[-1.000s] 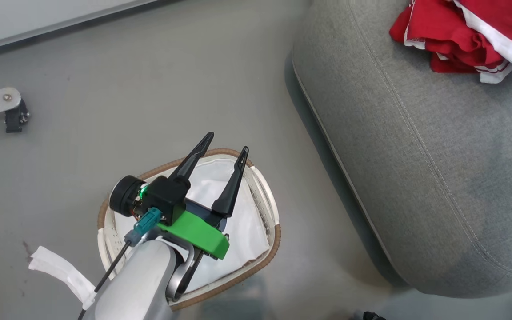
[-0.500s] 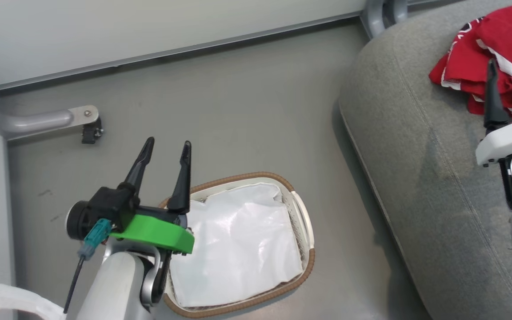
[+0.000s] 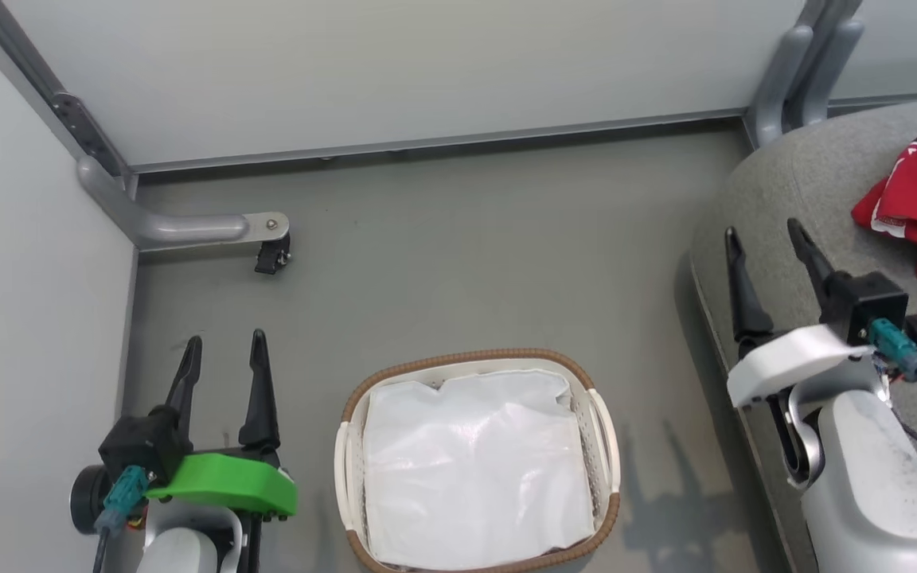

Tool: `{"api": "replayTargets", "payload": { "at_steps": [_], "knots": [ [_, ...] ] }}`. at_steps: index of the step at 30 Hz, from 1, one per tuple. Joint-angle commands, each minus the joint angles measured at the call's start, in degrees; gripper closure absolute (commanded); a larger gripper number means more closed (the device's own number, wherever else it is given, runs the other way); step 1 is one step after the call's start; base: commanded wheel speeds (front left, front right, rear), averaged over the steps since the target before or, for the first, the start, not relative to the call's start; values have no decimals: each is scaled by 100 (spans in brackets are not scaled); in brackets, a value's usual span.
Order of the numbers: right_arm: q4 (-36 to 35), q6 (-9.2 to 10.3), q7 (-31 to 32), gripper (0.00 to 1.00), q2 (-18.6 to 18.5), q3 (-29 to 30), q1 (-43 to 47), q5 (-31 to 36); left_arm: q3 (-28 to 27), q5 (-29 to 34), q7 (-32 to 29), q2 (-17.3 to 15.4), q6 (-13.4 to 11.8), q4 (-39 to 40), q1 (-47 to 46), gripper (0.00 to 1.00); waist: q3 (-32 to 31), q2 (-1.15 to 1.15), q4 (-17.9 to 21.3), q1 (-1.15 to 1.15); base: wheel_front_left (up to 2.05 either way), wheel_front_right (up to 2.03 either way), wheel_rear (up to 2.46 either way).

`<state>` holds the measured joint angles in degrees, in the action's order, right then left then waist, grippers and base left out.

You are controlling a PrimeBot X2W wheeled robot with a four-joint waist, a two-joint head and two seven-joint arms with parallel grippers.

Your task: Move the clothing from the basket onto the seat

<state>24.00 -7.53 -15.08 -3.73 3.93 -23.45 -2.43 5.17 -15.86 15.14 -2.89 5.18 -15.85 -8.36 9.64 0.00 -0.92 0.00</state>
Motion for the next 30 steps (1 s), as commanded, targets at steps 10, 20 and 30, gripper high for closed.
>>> {"api": "replayTargets", "payload": {
  "at_steps": [10,20,30],
  "knots": [
    [-157,8,-13,0,72,-129,949,-300,-52,-60,-1,-3,-46,-63,584,0,-482,0,-177,0,0,0,0],
    [-223,8,-13,0,72,-270,1278,-536,7,-109,-1,-4,-68,-127,693,0,-561,0,-137,0,0,0,0],
    [-148,0,11,100,116,-368,1241,-584,26,-197,-7,8,-46,-277,602,100,-590,0,-109,0,0,0,0]
  ]
}}
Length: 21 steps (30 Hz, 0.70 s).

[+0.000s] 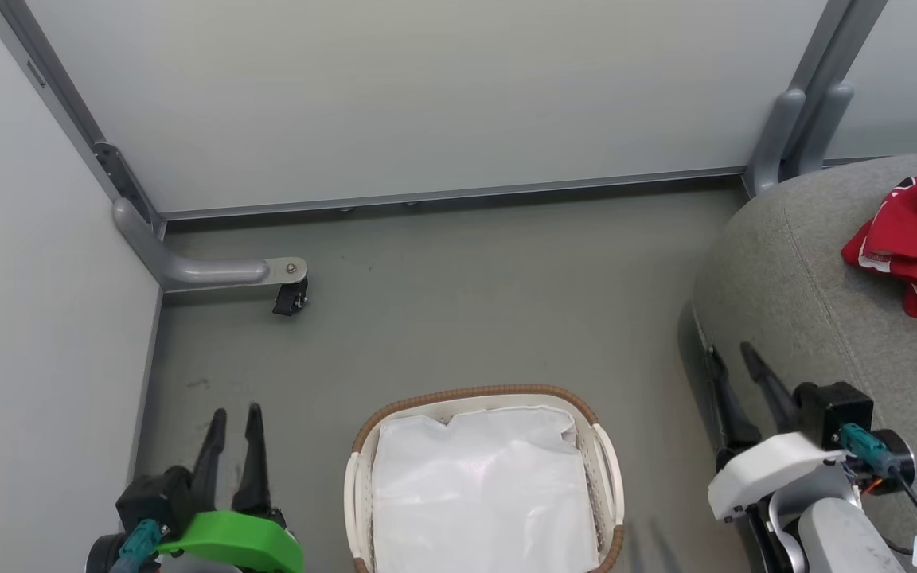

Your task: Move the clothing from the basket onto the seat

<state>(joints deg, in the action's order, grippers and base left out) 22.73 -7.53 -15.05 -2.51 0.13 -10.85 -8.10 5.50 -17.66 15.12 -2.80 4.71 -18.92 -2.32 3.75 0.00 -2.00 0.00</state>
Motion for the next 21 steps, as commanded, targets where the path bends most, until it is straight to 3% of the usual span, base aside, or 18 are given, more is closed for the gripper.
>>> {"api": "replayTargets", "payload": {
  "at_steps": [1,21],
  "knots": [
    [40,0,10,100,10,1,19,-7,2,-6,-2,2,0,-38,2,100,0,0,0,0,0,0,0],
    [-132,1,534,100,4,160,149,-2013,-286,-1786,-518,3,71,42,-104,100,-53,0,30,0,0,0,0]
  ]
}}
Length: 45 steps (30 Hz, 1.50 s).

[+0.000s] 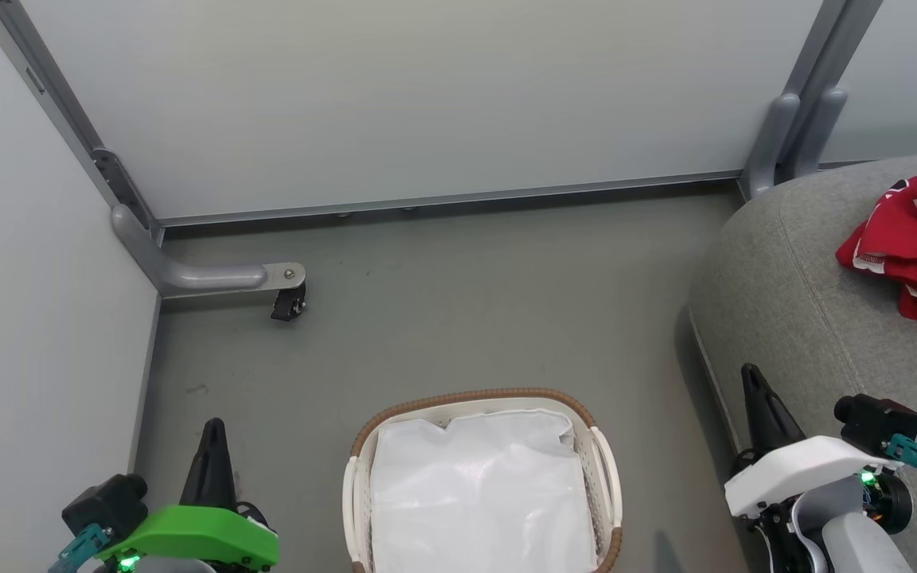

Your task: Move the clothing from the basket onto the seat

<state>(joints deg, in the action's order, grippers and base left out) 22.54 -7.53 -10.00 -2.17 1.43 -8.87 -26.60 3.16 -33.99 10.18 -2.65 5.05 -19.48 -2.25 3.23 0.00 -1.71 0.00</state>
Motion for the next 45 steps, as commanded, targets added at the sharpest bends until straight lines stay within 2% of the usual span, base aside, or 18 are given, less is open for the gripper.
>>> {"api": "replayTargets", "payload": {
  "at_steps": [1,21,45],
  "knots": [
    [-125,1,50,100,-31,36,-44,-249,-64,-228,-46,-12,40,105,-115,100,-4,0,2,0,0,0,0],
    [-338,2,489,100,-47,165,50,-1978,-314,-1762,-493,-17,101,236,-216,100,-61,0,34,0,0,0,0],
    [-531,3,907,100,-62,292,128,-3618,-556,-3220,-914,-23,156,355,-297,100,-128,0,71,0,0,0,0]
  ]
}}
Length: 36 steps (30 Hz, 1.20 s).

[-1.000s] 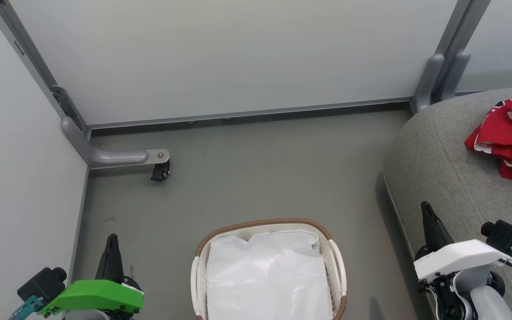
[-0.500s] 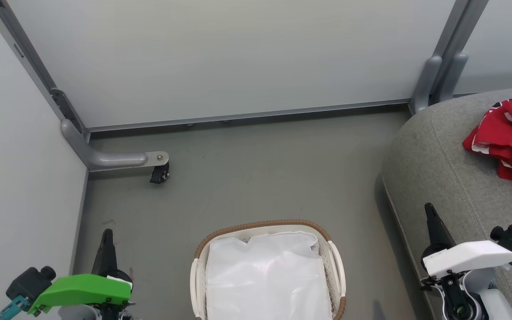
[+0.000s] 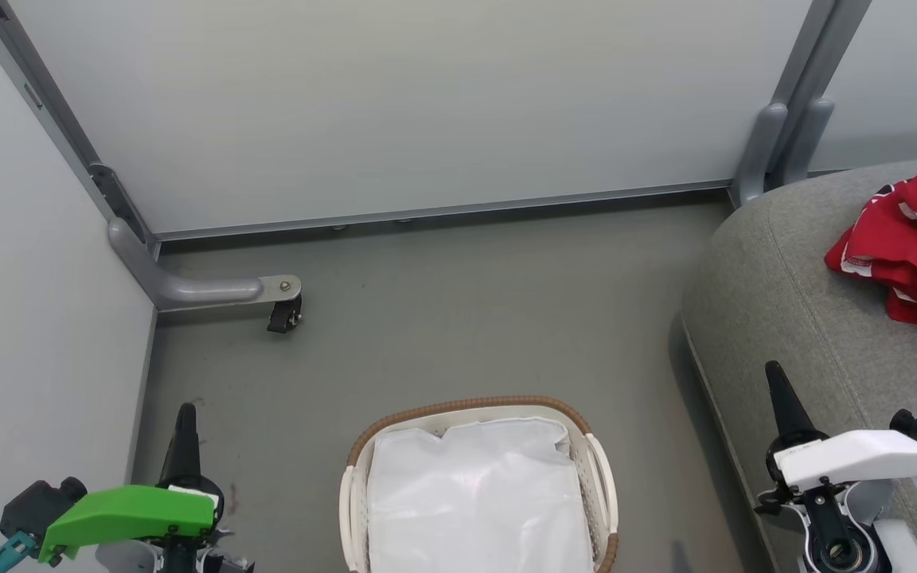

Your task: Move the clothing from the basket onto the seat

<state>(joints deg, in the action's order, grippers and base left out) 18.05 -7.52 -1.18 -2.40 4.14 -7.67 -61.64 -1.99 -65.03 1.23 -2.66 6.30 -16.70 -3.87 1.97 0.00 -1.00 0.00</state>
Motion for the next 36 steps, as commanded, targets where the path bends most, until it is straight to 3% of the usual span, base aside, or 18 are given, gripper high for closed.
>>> {"api": "replayTargets", "payload": {
  "at_steps": [1,36],
  "knots": [
    [-90,2,42,100,-39,27,12,-183,-51,-172,-37,-23,33,82,-139,100,-5,0,3,0,0,0,0],
    [-298,4,513,100,-54,170,113,-2001,-311,-1782,-514,-30,94,205,-238,100,-102,0,57,0,0,0,0]
  ]
}}
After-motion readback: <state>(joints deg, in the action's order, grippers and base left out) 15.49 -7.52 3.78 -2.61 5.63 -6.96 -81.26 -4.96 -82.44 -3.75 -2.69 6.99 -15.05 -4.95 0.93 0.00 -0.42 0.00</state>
